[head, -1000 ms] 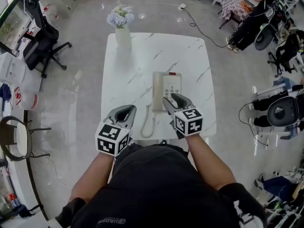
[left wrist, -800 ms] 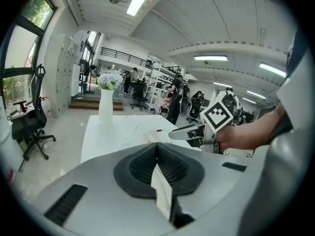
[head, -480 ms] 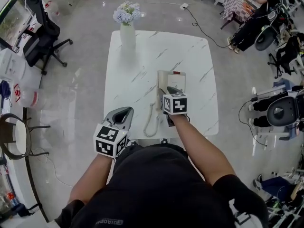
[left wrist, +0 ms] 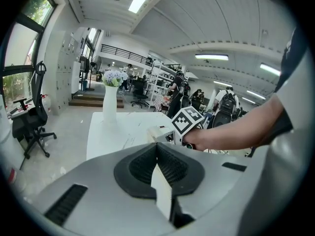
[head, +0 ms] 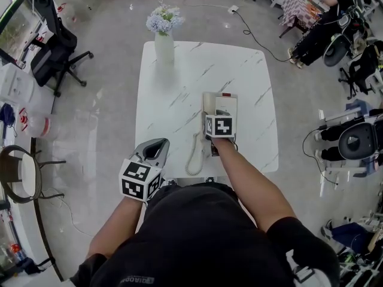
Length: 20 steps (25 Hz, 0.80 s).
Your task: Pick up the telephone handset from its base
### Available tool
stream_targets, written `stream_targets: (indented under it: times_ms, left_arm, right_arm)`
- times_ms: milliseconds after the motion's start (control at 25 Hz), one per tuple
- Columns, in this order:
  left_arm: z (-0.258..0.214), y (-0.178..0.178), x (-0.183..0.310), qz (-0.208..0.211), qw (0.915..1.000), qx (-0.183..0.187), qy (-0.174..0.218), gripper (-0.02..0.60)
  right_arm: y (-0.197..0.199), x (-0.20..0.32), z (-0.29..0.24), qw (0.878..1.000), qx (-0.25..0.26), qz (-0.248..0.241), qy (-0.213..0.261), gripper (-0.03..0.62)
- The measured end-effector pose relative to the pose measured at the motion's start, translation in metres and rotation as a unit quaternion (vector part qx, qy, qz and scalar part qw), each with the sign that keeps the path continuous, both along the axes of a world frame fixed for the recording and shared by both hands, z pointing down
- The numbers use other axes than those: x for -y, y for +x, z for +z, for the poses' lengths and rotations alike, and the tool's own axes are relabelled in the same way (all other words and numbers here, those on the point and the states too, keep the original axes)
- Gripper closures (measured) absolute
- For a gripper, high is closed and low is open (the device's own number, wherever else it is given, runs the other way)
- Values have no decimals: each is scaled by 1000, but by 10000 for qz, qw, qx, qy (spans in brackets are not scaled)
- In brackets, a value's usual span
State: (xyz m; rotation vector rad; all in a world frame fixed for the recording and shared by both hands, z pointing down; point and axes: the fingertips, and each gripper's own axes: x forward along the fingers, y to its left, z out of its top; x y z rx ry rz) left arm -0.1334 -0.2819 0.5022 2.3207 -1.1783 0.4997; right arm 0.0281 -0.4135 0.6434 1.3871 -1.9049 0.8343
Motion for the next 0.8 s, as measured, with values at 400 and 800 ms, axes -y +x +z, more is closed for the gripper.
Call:
stream_targets:
  times_ms: [400,800]
  left_arm:
    - [5,-9,6,-112,9999,3,-60,580]
    - [5,-4,10,-151,9999,-36,-52,580]
  right_arm:
    - [-6,11,17,9992,120,103,-373,365]
    - [-5,13,21,9992,33,160,-375,364]
